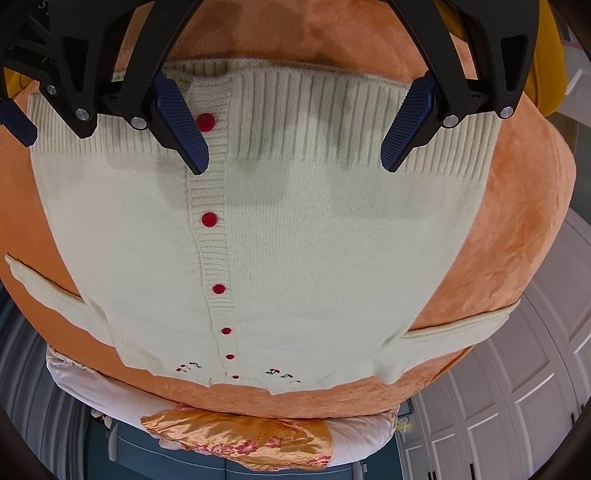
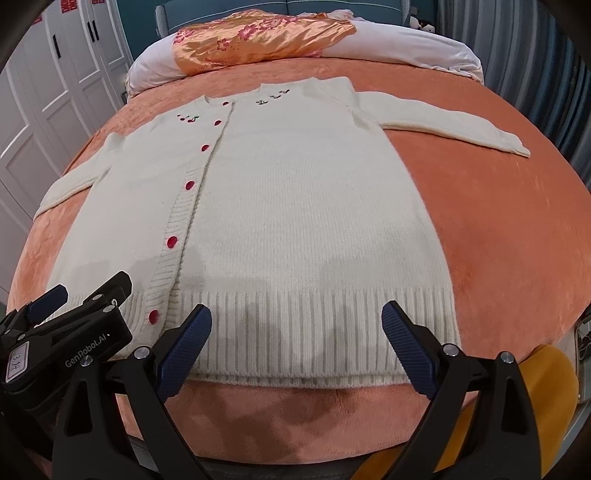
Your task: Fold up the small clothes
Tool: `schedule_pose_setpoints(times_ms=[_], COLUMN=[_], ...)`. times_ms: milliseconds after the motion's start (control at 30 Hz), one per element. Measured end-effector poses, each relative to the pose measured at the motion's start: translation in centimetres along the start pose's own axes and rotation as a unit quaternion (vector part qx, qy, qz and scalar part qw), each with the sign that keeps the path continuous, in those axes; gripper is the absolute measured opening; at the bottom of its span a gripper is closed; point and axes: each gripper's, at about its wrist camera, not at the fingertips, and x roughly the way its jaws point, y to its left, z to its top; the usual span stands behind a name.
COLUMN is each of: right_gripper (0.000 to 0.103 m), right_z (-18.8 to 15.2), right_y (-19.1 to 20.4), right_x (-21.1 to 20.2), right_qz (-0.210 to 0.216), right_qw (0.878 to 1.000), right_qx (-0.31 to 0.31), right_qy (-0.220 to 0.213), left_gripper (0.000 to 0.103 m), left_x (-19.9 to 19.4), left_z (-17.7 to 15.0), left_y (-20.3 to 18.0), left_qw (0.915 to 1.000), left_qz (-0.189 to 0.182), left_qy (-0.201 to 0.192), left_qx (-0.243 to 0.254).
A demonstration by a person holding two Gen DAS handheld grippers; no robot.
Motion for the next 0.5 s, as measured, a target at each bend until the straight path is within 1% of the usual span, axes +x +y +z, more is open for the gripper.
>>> schedule_pose_setpoints(times_ms=[333, 500], right_gripper=[0.091, 0.091], right_z=[-0.4, -0.4], right_y=[-0.3, -0.4], right_x=[-0.8, -0.7], right_qz=[0.002, 0.004], right_qw=[1.000, 1.000], right_qx=[0.003, 0.002], right_qy=[-0.009, -0.008], left_gripper=[0.092, 0.092], left_x=[-1.1, -1.0], left_z=[-0.4, -0.3], left_y=[-0.1, 0.1], left_qw=[1.0000, 1.0000], left_qz=[0.003, -0.002], left_qy=[-0.009, -0.002], left_qx=[0.002, -0.002])
